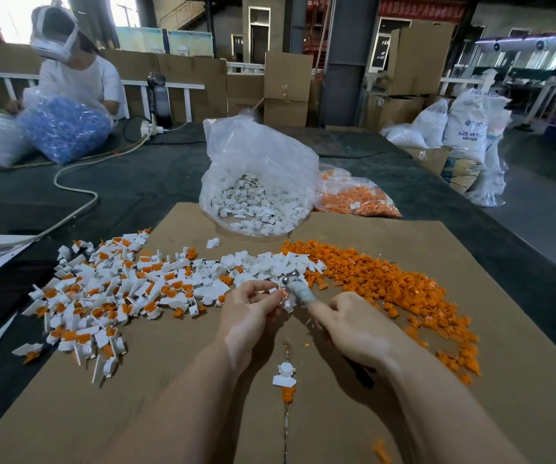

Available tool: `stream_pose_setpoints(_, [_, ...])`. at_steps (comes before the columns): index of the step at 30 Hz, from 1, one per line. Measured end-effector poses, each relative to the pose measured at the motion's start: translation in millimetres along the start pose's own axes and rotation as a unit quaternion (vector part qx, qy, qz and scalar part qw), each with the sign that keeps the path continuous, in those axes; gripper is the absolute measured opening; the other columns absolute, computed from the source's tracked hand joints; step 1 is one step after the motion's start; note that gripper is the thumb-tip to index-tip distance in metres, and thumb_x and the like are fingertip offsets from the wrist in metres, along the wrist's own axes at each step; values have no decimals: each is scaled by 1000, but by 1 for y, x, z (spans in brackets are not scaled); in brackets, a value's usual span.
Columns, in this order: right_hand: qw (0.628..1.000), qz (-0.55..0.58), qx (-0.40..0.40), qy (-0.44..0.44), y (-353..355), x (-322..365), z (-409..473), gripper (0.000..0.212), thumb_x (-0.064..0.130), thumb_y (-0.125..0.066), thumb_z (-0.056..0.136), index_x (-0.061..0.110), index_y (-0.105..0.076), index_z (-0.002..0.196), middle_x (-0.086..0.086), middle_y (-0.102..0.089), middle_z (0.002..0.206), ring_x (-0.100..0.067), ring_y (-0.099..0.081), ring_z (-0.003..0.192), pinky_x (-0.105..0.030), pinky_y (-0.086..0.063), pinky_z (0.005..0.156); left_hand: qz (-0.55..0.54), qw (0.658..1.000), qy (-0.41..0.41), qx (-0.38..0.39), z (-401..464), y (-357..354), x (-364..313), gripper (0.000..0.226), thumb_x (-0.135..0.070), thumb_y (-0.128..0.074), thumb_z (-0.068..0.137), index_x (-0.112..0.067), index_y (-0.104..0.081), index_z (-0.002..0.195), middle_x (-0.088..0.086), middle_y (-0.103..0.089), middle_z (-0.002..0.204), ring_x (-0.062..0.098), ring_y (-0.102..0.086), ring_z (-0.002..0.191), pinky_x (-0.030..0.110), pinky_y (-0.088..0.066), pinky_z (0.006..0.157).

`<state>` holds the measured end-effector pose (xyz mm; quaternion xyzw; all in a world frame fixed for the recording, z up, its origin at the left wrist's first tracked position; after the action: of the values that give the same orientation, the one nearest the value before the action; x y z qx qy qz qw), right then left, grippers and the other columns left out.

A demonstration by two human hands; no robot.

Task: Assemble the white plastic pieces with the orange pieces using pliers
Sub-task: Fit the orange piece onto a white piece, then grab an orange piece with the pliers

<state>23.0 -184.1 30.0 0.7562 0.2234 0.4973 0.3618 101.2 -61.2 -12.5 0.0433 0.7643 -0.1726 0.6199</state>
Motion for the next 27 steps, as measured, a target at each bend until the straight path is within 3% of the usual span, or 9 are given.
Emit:
stream_pose_setpoints(4, [999, 28, 34, 1, -2, 3, -3, 39, 41, -39, 98, 13, -43, 71, 2, -35, 58, -10, -28, 44, -23, -21, 44, -4, 1000, 9, -9, 1, 2, -1, 17, -1, -59, 88, 2, -58, 105, 7, -58, 63, 3, -55, 42, 15, -44, 41])
stream_pose_setpoints(9, [989, 125, 79, -27, -8, -1, -5, 33, 38, -41, 95, 10, -53, 84, -6, -55, 69, -19, -50, 59, -31, -40, 61, -5, 1000, 20, -13, 4, 3, 2, 18, -1, -57, 89, 2, -58, 107, 9, -58, 67, 6, -55, 46, 16, -46, 44])
stream_pose_setpoints(15, [978, 172, 108, -37, -11, -3, -4, 32, 35, -42, 93, 7, -55, 83, -8, -58, 69, -22, -52, 59, -31, -44, 58, -8, 999, 22, -23, 5, 5, 3, 18, -1, -55, 90, 3, -57, 108, 9, -56, 66, 8, -53, 49, 17, -49, 46])
stream_pose_setpoints(21, [989, 95, 108, -29, -7, -4, -2, 34, 41, -51, 87, 7, -57, 87, -5, -53, 72, -19, -48, 62, -32, -36, 63, 0, 1000, 19, -23, 5, 5, 3, 20, -1, -55, 90, 3, -57, 109, 8, -56, 68, 7, -54, 48, 17, -49, 47])
stream_pose_setpoints(24, [991, 70, 114, -16, -10, -1, -2, 20, 31, -56, 84, 11, -54, 86, -7, -49, 75, -18, -45, 66, -32, -32, 63, 0, 1000, 18, -26, 4, 5, 2, 19, 1, -55, 90, 4, -57, 109, 8, -56, 68, 0, -54, 41, 12, -45, 43])
stream_pose_setpoints(27, [991, 72, 109, -14, -14, 1, 0, 22, 27, -55, 85, 6, -55, 90, -7, -50, 77, -18, -46, 67, -33, -33, 64, -1, 999, 23, -25, 4, 7, 2, 19, 0, -55, 90, 3, -57, 109, 7, -58, 70, 5, -55, 49, 12, -45, 44])
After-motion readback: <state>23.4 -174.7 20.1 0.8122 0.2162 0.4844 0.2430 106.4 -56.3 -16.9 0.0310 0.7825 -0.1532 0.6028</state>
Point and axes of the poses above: each hand's wrist, its own z-axis towards the middle knuckle, its own y-axis out of the back of the hand, x = y × z, the point moved 6 cm from there along z, towards the middle knuckle
